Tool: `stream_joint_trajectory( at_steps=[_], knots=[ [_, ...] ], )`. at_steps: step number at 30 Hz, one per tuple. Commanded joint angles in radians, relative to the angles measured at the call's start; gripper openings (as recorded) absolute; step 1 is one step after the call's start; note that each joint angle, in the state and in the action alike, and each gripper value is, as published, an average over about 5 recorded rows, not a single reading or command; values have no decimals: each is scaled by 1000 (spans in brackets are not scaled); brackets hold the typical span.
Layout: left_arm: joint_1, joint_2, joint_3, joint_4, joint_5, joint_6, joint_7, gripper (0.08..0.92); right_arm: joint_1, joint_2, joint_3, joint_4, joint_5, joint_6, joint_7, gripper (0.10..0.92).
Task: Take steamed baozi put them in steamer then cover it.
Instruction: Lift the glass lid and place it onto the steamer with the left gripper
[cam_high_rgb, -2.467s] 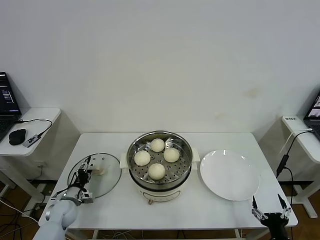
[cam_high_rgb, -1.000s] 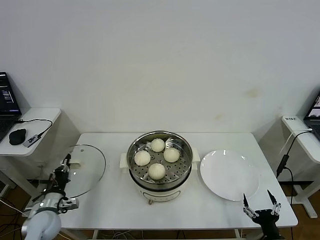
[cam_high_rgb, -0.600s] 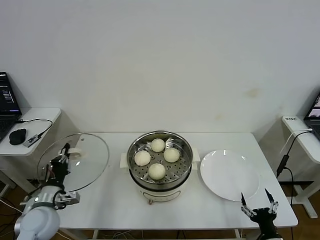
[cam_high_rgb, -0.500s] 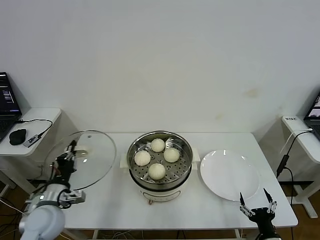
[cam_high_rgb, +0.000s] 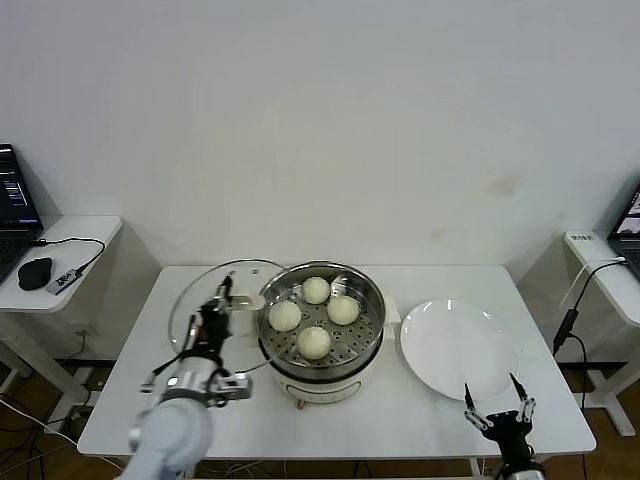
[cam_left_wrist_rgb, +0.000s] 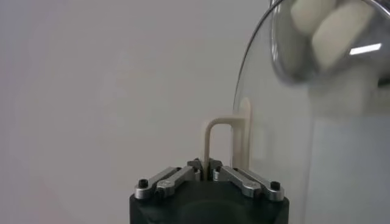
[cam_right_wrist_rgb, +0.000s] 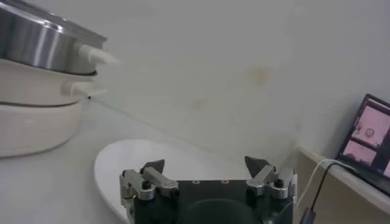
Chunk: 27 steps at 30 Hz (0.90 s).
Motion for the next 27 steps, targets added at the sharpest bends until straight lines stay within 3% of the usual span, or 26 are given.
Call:
stream_joint_trajectory(
  at_steps=[1, 12, 27],
  knots=[
    [-146, -256, 205, 85, 285, 62, 121, 144, 26, 3, -19, -46, -31, 10, 1, 823],
    [-197, -341, 240, 160, 408, 83, 167, 144, 34, 1, -19, -75, -42, 21, 2, 823],
    [-191, -373, 240, 229, 428, 77, 154, 144, 25, 1, -22, -79, -43, 30, 1, 823]
  ],
)
